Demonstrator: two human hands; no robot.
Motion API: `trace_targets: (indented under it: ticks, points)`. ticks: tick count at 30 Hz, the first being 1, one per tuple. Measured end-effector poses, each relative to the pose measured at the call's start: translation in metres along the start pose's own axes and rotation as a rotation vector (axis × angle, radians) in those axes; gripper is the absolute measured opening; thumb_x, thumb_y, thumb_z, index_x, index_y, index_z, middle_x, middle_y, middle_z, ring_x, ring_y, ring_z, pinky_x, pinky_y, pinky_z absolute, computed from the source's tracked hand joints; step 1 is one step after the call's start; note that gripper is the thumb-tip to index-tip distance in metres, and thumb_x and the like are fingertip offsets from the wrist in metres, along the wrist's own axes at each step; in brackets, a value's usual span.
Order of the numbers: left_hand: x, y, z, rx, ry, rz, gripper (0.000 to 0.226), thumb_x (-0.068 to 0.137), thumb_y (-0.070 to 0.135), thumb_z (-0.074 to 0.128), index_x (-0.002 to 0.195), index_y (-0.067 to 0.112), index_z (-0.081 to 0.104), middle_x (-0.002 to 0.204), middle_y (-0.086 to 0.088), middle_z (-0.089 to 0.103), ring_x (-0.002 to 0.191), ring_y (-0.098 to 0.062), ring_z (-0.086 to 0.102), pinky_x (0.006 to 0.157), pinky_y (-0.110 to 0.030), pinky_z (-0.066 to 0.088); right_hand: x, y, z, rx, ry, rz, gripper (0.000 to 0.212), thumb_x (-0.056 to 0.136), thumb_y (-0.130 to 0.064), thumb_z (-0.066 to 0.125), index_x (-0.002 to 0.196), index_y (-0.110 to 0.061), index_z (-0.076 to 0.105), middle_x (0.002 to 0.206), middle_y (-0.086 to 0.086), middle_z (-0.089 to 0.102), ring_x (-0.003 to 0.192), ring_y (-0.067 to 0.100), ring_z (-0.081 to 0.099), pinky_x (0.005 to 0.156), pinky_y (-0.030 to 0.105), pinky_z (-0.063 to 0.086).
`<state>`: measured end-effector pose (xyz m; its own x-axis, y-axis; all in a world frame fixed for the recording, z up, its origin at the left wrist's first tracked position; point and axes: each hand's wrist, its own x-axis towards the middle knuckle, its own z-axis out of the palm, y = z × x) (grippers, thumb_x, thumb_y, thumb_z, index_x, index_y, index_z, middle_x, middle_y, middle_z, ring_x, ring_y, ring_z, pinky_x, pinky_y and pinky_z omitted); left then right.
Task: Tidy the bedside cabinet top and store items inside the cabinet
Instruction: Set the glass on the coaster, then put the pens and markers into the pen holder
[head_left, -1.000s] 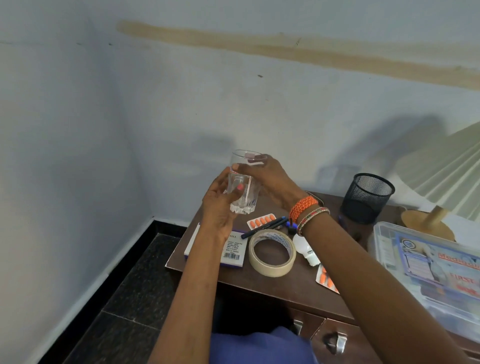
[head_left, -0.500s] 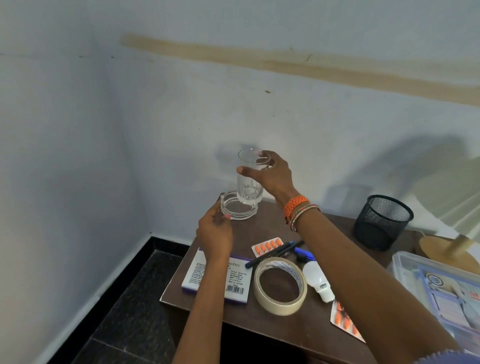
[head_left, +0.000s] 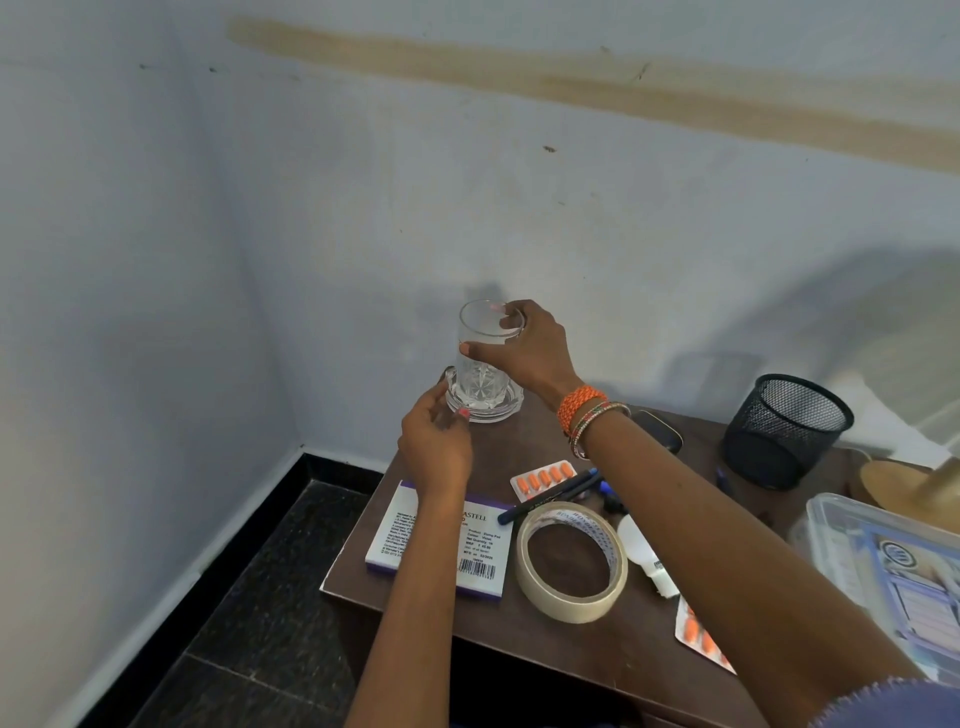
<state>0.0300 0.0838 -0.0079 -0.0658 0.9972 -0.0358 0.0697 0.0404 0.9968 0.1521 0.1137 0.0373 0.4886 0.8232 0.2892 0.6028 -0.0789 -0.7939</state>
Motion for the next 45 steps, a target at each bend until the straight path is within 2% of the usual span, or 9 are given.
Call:
trace_targets:
  ticks: [13,17,20,22,25,31,36,41,45]
  points:
    - [0.005,-0.001,-0.005,0.039,-0.014,0.010,0.034,0.089,0.009,0.059,0.122,0.015,0.060,0.122,-0.005,0.065,0.112,-0.021,0.060,0.091,-0.031,0.045,0.002,0.001,0.004,-0.042,-0.044,0.036,0.076,0.068,-0.042,0.082,0.129,-0.011,0.048,0.128,0.006,0.057,0.114,0.021,0.054,0.085,0.023,0.042]
    - [0.003,0.001,-0.007,0.036,-0.016,0.012,0.033,0.089,0.009,0.058,0.122,0.015,0.060,0.122,-0.006,0.065,0.112,-0.021,0.060,0.093,-0.032,0.045,0.003,0.001,0.007,-0.038,-0.101,0.078,0.081,0.070,-0.042,0.080,0.133,-0.011,0.040,0.132,0.008,0.052,0.119,0.024,0.052,0.091,0.030,0.044]
    - [0.000,0.004,-0.007,0.056,-0.028,0.045,0.033,0.090,0.009,0.056,0.124,0.012,0.059,0.123,-0.007,0.064,0.114,-0.021,0.059,0.094,-0.031,0.044,-0.002,-0.005,0.004,-0.030,-0.122,0.109,0.095,0.075,-0.046,0.075,0.143,-0.005,0.023,0.142,0.015,0.042,0.129,0.029,0.044,0.101,0.035,0.041]
    - [-0.002,0.005,-0.006,0.107,-0.035,0.092,0.034,0.092,0.010,0.055,0.125,0.013,0.058,0.125,-0.007,0.063,0.115,-0.022,0.058,0.095,-0.032,0.044,-0.011,-0.013,-0.002,-0.019,-0.055,0.105,0.100,0.079,-0.054,0.067,0.147,-0.003,0.014,0.148,0.017,0.035,0.134,0.030,0.039,0.109,0.042,0.036]
    - [-0.011,0.005,-0.001,0.249,-0.039,0.209,0.034,0.093,0.015,0.053,0.127,0.016,0.056,0.128,-0.006,0.061,0.116,-0.024,0.058,0.097,-0.037,0.046,-0.029,-0.024,-0.024,-0.070,0.119,0.017,0.079,0.086,-0.050,0.058,0.144,-0.007,0.025,0.144,0.012,0.041,0.131,0.027,0.041,0.107,0.046,0.035]
    - [-0.046,0.002,0.009,0.288,-0.258,0.489,0.037,0.092,0.012,0.055,0.128,0.018,0.055,0.133,-0.003,0.057,0.122,-0.020,0.054,0.096,-0.024,0.041,-0.067,-0.015,-0.083,-0.549,0.329,-0.159,0.051,0.087,-0.030,0.055,0.131,-0.007,0.044,0.126,0.011,0.052,0.115,0.028,0.049,0.096,0.041,0.038]
    - [-0.066,-0.001,0.006,0.313,-0.347,0.693,0.039,0.092,0.009,0.049,0.130,0.016,0.054,0.132,-0.002,0.057,0.123,-0.014,0.051,0.099,-0.019,0.035,-0.095,0.015,-0.130,-0.826,0.283,0.093,0.034,0.092,-0.024,0.047,0.122,-0.008,0.042,0.106,0.014,0.063,0.096,0.034,0.061,0.071,0.035,0.042]
    - [-0.074,-0.006,0.012,0.342,-0.403,0.769,0.041,0.090,0.006,0.050,0.129,0.014,0.054,0.127,-0.005,0.060,0.119,-0.019,0.053,0.102,-0.028,0.040,-0.109,0.051,-0.159,-0.979,0.190,0.342,0.033,0.091,-0.013,0.049,0.123,-0.005,0.045,0.115,0.014,0.064,0.105,0.035,0.063,0.080,0.036,0.048]
    - [-0.079,-0.008,0.019,0.349,-0.403,0.766,0.041,0.090,0.005,0.051,0.130,0.014,0.054,0.129,-0.005,0.060,0.121,-0.018,0.053,0.100,-0.023,0.037,-0.113,0.071,-0.166,-0.972,0.152,0.423,0.043,0.090,-0.014,0.052,0.130,-0.003,0.041,0.120,0.015,0.062,0.109,0.035,0.061,0.083,0.037,0.049]
